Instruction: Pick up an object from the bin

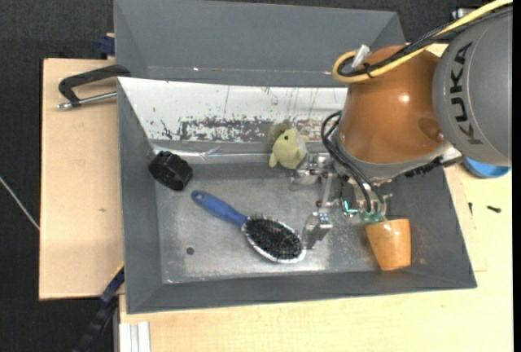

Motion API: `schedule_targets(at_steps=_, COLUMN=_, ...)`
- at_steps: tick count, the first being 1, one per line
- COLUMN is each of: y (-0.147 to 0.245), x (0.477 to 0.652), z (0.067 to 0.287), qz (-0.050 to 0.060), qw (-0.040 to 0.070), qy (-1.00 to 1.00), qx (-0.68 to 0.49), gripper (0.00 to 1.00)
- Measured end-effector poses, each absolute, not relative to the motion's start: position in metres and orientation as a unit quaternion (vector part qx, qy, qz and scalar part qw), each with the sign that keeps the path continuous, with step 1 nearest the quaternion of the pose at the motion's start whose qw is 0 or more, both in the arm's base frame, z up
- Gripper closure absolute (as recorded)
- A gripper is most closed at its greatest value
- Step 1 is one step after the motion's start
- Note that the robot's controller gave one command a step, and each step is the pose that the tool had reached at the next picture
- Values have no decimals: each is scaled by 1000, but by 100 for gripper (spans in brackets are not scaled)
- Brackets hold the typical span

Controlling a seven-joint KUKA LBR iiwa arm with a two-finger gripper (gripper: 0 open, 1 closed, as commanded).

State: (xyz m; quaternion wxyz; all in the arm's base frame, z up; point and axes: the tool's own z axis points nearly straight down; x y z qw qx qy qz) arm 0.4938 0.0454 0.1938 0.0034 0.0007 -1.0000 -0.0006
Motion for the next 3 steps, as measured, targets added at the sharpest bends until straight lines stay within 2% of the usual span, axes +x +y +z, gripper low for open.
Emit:
schedule_targets(at_steps=1, y=90, x=500, z=71, qz=-1, qw=-1, qy=-994, qx=-108, gripper=0)
schedule_targets(at_steps=2, y=90, x=508, z=101, qz=-2, qw=-3, qy=-983, qx=-182, gripper=0)
schedule_targets(at_steps=3, y=114, x=521, z=101, qz=-2, qw=-2, qy=-974, qx=-226, gripper=0)
